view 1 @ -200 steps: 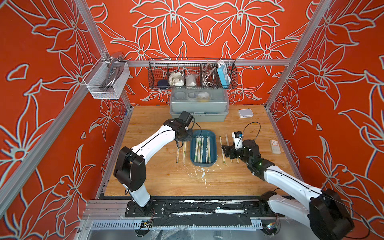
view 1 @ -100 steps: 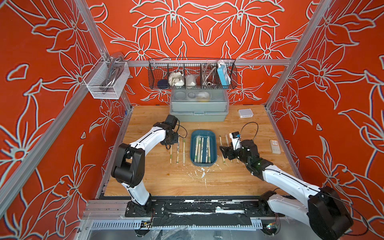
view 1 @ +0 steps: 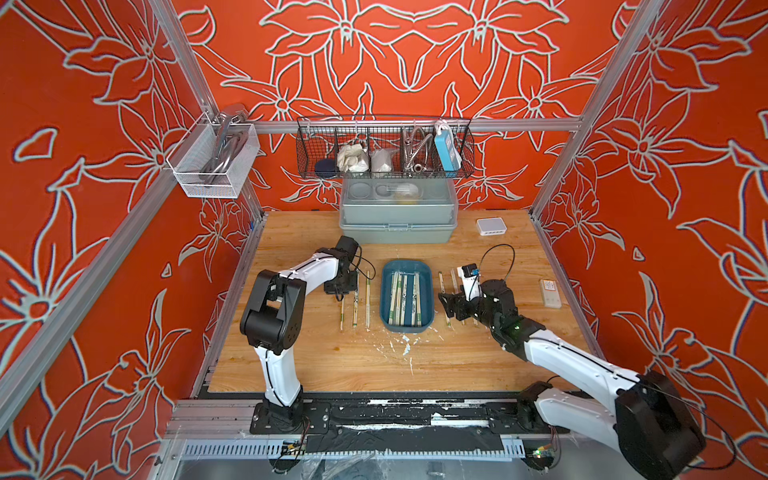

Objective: Take the paired disposable chopsticks out of the storage box
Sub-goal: Place the paired disposable chopsticks at the center of the board.

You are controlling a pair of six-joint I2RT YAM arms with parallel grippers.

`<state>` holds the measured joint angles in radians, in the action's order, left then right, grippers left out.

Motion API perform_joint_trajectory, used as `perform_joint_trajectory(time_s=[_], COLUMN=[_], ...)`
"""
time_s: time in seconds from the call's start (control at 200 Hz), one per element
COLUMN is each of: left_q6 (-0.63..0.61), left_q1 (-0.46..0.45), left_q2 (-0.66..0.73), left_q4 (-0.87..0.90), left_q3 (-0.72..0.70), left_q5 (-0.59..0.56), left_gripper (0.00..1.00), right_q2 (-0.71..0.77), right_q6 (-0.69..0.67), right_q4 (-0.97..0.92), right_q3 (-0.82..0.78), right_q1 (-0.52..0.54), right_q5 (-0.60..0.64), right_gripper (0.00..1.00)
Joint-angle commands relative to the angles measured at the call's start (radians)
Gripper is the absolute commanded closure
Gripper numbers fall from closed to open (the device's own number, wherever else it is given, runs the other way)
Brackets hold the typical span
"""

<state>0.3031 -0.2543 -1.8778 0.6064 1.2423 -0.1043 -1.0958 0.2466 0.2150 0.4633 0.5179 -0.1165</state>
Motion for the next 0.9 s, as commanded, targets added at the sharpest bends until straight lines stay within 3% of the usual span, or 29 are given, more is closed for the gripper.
perform_joint_trajectory(time_s=[0.0, 0.155, 0.731, 0.786, 0.896], left_q6=[-0.004, -0.001, 0.000, -0.002, -0.008], left_q1=[0.006, 0.007, 0.012, 0.010, 0.010], left_q2=[-0.023, -0.028, -0.064, -0.063, -0.058], left_q4=[-0.006, -0.016, -0.045, -0.040, -0.028], left_q3=[0.019, 0.017, 0.032, 0.037, 0.048], left_q5=[-0.008, -0.015, -0.040, -0.045, -0.049], left_gripper=[0.94, 0.89, 0.86, 0.83, 0.60], right_q2=[-0.004, -0.006, -0.021, -0.024, -0.024], right_q6=[-0.012, -0.009, -0.009, -0.008, -0.004], right_q4=[-0.008, -0.008, -0.017, -0.017, -0.037], right_q3=[0.026, 0.029, 0.036, 0.037, 0.049], right_q1=[0.007, 0.008, 0.009, 0.008, 0.009], right_q5=[0.006, 0.006, 0.018, 0.018, 0.011], right_gripper=[0.15, 0.15, 0.16, 0.15, 0.15])
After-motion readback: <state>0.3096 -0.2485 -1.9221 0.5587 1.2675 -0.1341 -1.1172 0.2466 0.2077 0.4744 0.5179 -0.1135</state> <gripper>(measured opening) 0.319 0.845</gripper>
